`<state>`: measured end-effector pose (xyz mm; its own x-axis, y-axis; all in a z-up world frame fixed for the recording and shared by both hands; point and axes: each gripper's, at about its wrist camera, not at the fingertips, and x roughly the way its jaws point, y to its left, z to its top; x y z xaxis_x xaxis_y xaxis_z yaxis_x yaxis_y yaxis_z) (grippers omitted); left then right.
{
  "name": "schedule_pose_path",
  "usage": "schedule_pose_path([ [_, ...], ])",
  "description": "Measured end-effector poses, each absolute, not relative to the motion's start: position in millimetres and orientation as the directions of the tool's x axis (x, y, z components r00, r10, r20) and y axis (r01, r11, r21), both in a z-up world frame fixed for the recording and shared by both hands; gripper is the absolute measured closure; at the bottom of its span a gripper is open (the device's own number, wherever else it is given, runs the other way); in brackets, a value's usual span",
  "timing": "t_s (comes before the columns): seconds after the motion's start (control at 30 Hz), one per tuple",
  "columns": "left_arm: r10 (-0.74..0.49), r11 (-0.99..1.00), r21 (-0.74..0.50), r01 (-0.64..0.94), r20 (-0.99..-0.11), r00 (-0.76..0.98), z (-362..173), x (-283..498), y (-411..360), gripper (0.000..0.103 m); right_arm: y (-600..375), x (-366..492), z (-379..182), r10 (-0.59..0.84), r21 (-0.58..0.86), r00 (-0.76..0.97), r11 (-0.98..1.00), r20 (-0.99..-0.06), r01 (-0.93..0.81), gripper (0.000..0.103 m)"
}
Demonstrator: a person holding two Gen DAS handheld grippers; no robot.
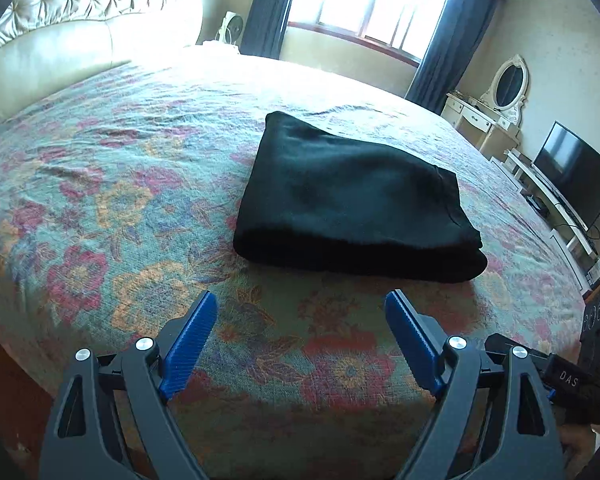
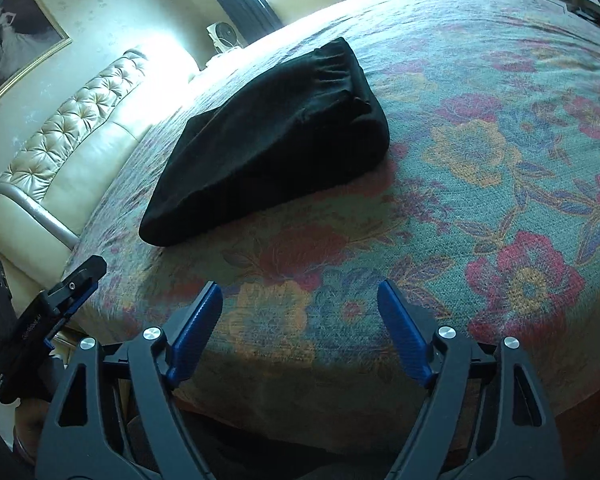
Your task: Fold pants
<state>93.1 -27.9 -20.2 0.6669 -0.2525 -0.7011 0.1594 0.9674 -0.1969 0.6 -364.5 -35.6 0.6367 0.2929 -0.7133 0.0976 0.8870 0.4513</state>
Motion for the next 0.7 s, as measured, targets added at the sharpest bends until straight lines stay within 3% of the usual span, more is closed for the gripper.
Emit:
schedule_pose_path([
  [0.27, -0.201, 0.979, -0.106, 0.176, -0.664, 0.72, -1, 75, -39, 0.018, -341, -13, -26, 0.269, 0.393, 0.643, 0.918, -0.718, 0.055, 0.017],
  [0.7, -0.151, 0.987, -0.07, 0.145, -0.718, 0.68, -12, 69, -52, 0.017, -334, -15, -22, 0.258, 0.371, 0.638, 0.927, -0.726, 0.047, 0.017],
])
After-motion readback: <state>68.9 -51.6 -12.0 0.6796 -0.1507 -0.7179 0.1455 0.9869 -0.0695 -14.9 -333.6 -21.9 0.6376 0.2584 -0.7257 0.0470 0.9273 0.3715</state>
